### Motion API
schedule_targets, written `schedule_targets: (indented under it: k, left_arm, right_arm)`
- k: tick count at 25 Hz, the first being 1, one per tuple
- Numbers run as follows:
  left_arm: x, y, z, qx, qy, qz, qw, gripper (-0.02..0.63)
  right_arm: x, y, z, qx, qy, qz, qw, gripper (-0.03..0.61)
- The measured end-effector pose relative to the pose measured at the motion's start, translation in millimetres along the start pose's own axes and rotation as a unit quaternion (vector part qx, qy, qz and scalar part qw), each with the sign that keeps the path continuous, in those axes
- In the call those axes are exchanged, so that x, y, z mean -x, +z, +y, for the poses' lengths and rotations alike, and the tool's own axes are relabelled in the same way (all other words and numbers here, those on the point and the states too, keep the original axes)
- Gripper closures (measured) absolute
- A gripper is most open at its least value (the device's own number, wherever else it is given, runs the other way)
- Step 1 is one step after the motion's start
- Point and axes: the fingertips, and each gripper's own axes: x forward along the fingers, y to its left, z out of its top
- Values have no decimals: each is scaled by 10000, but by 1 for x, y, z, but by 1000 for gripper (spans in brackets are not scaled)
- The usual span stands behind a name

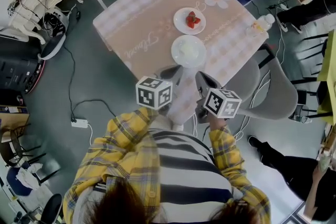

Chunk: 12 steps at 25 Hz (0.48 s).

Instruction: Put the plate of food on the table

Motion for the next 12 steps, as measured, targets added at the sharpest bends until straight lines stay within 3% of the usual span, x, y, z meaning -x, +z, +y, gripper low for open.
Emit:
schedule_targets:
  k: [12]
  left_arm:
    - [28,-38,-37,-6,-50,-81,10000,612]
  right_arm:
    - [44,-36,11,153,-94,-125,9998,579]
